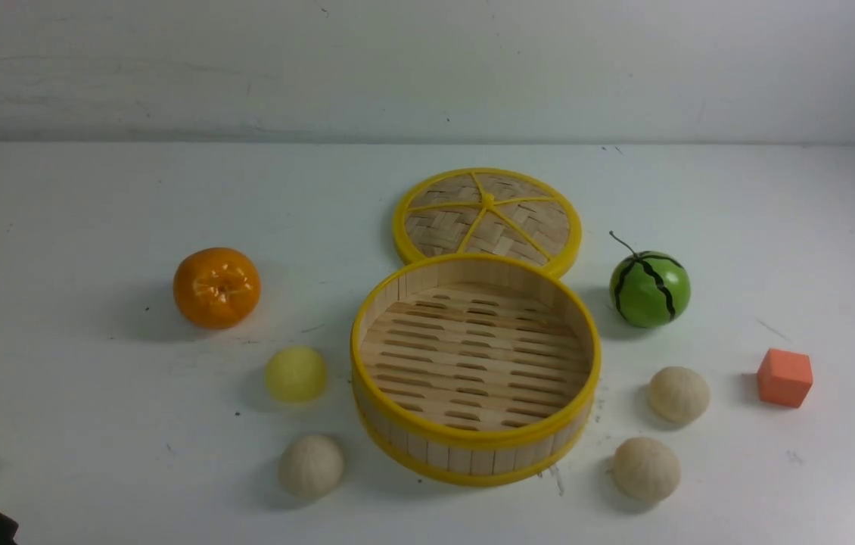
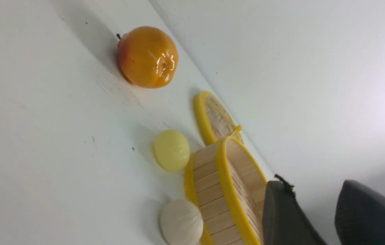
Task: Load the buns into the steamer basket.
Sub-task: Use the left arm to grab a steamed stuffed bun
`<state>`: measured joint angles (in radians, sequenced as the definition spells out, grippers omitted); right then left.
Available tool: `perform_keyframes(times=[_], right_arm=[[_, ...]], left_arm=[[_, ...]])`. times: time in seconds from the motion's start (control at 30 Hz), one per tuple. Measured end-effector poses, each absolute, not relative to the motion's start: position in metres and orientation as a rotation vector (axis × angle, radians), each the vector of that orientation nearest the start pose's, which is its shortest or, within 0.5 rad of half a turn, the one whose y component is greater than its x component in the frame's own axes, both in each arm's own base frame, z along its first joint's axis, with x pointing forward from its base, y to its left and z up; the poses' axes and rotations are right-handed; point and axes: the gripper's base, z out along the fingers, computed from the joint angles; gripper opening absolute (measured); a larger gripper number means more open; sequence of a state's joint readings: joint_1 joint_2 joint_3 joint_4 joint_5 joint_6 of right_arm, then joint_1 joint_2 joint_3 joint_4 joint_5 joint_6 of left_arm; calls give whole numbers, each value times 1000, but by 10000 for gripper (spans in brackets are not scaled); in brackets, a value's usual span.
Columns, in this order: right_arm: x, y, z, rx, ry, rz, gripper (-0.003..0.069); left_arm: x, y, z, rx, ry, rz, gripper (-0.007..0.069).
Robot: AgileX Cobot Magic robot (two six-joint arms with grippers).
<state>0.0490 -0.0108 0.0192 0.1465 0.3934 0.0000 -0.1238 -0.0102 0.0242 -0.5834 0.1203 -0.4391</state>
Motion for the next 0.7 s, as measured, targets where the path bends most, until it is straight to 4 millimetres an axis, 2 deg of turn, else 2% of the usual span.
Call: perform_keyframes(times=[0.07, 0.23, 0.27, 0.37, 0.4, 0.47, 0.5, 0.6, 0.63, 0.67, 0.7], right_arm=[[52, 8, 172, 43, 1885, 179, 239], [52, 8, 172, 43, 1885, 179, 239], [52, 8, 172, 43, 1885, 179, 239], [52, 8, 172, 43, 1885, 179, 239], [52, 8, 172, 43, 1885, 179, 239], [52, 8, 172, 43, 1885, 179, 239], [52, 8, 172, 43, 1885, 179, 239], [52, 8, 172, 43, 1885, 179, 239], [52, 8, 172, 43, 1885, 179, 239], [52, 8, 172, 43, 1885, 179, 239], [52, 8, 172, 43, 1885, 179, 239]], left_arm=[[54, -15, 201, -672, 1561, -950, 185], [45, -27, 248, -530, 1725, -974, -6], [46, -31, 264, -463, 1795, -946, -13], [59, -41, 285, -289, 2058, -864, -13], [60, -42, 290, -253, 2067, -849, -13], [86, -52, 303, 2, 2372, -764, -13], [95, -54, 304, 57, 2444, -753, -13], [131, -59, 307, 120, 2563, -734, -13], [137, -60, 305, 116, 2583, -734, -13], [160, -62, 304, 109, 2629, -732, -13], [173, -64, 300, 101, 2663, -731, -13]])
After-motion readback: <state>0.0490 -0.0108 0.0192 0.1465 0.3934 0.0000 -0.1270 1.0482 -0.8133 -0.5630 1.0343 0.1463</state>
